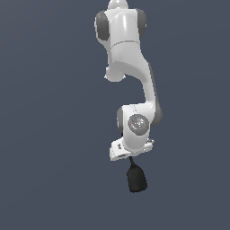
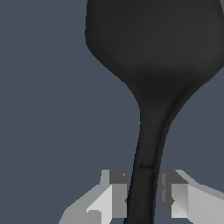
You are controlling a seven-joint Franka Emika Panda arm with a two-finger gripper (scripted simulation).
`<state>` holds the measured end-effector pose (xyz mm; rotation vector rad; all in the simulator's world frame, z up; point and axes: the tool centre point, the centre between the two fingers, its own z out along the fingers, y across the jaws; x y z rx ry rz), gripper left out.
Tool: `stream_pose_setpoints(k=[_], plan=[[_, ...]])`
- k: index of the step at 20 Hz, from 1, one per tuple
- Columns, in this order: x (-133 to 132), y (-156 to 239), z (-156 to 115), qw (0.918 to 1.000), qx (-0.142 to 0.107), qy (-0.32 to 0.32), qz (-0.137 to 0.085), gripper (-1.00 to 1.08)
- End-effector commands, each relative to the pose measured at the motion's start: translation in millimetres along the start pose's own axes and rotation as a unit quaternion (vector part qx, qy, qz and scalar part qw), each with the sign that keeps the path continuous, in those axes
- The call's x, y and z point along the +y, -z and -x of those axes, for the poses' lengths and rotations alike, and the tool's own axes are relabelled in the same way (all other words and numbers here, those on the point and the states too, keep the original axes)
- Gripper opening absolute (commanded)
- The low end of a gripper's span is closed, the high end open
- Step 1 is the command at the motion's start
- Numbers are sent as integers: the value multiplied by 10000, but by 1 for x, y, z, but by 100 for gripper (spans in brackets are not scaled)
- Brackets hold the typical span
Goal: Pick up the object and move it to a goal position.
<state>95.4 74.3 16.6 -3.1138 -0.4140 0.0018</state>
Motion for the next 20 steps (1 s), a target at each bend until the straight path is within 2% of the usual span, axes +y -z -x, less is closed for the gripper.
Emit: stream_pose_setpoints(k=[1, 6, 11, 15, 20], plan=[[0, 0, 0, 10000, 2, 1, 1, -100], [4, 4, -1, 10000, 72, 54, 28, -100], [15, 14, -5, 9993, 282, 212, 110, -100], [29, 27, -10, 9974, 554, 415, 217, -100], [52, 53, -17, 9910, 1025, 764, 403, -100]])
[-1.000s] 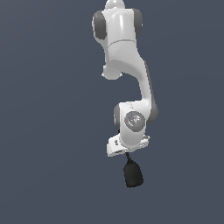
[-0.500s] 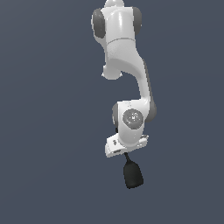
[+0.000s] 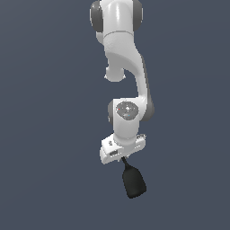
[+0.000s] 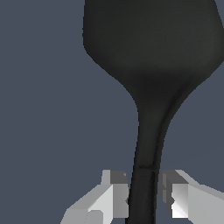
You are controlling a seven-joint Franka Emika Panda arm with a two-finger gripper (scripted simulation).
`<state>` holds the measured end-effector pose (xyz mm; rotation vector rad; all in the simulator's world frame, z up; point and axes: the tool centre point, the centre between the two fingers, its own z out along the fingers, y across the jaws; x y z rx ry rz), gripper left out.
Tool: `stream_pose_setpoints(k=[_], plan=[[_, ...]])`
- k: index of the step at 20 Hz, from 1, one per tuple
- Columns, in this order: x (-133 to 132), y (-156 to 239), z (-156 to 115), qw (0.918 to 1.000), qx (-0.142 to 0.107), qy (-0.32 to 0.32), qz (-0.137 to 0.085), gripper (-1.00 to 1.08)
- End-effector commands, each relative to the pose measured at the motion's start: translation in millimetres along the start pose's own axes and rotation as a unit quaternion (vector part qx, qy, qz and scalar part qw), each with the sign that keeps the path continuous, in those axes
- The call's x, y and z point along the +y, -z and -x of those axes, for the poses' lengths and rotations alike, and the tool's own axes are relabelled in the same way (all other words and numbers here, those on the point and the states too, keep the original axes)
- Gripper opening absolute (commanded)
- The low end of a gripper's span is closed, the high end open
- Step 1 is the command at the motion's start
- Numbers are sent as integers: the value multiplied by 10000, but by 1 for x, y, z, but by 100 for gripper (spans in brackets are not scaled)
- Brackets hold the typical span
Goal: Pick up the object and move it to a goal position.
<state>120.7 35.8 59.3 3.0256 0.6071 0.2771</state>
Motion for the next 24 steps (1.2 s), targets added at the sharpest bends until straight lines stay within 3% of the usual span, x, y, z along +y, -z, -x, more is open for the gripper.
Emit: stream_pose_setpoints(k=[1, 6, 11, 24], plan=[[15, 14, -5, 9994, 273, 193, 114, -100], [45, 45, -15, 9936, 867, 632, 354, -100], [71, 76, -24, 9826, 1424, 1041, 581, -100], [121, 151, -37, 9416, 2588, 1882, 1047, -100]])
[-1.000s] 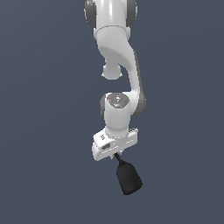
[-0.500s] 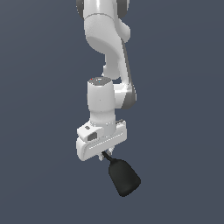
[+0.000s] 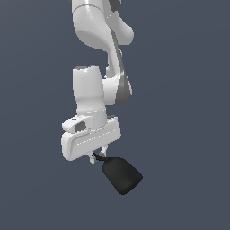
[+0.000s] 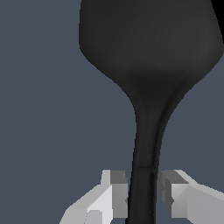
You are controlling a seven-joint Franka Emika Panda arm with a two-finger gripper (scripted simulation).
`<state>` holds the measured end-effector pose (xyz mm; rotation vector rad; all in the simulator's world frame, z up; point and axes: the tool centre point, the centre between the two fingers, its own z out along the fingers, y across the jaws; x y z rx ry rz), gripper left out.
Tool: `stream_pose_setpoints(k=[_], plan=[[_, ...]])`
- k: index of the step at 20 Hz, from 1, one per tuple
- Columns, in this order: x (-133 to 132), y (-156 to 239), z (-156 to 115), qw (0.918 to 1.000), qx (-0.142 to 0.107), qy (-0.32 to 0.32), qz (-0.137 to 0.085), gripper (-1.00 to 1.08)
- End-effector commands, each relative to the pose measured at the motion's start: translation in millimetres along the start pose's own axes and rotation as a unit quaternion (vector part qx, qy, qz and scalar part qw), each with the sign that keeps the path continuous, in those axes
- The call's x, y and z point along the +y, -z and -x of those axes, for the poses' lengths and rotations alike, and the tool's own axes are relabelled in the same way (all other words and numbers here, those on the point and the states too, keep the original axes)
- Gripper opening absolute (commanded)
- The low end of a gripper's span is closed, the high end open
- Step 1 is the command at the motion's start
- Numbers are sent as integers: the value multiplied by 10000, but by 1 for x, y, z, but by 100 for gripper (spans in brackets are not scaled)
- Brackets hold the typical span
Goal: Pick up the object and move it to a goal position.
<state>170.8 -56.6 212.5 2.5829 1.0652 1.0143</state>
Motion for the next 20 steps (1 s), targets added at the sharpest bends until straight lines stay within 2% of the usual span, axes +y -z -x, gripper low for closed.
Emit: stream_pose_setpoints(k=[1, 11, 20], plan=[[12, 11, -5, 9996, 214, 154, 97, -100], [48, 47, -17, 9932, 901, 635, 367, -100], [77, 81, -26, 9817, 1481, 1036, 596, -100]])
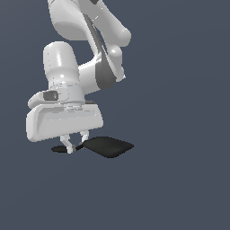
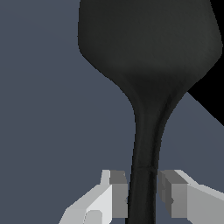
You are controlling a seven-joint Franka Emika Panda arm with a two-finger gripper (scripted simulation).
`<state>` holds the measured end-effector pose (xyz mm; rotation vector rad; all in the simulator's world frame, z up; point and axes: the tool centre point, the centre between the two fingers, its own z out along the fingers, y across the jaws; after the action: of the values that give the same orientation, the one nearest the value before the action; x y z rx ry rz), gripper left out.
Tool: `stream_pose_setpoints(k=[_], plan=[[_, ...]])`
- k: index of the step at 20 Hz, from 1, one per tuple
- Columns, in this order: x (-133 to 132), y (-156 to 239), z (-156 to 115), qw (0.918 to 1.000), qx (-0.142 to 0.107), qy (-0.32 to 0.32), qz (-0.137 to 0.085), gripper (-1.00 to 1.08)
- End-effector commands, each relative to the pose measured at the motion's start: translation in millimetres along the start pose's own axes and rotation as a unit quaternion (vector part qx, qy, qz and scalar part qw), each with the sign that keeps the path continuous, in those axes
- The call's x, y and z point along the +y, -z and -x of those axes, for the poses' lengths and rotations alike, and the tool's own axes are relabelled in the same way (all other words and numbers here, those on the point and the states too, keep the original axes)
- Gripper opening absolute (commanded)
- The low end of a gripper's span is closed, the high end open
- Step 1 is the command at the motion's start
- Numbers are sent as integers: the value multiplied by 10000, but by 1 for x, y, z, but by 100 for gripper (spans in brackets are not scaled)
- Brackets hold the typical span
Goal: Pick up the object and move it to a goal position.
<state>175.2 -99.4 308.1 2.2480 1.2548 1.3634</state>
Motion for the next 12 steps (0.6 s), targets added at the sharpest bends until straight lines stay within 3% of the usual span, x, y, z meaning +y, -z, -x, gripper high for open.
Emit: stream_pose_setpoints(k=[1, 12], plan=[[11, 9, -4, 9997, 175, 123, 80, -100], [53, 51, -17, 9922, 967, 675, 392, -100]])
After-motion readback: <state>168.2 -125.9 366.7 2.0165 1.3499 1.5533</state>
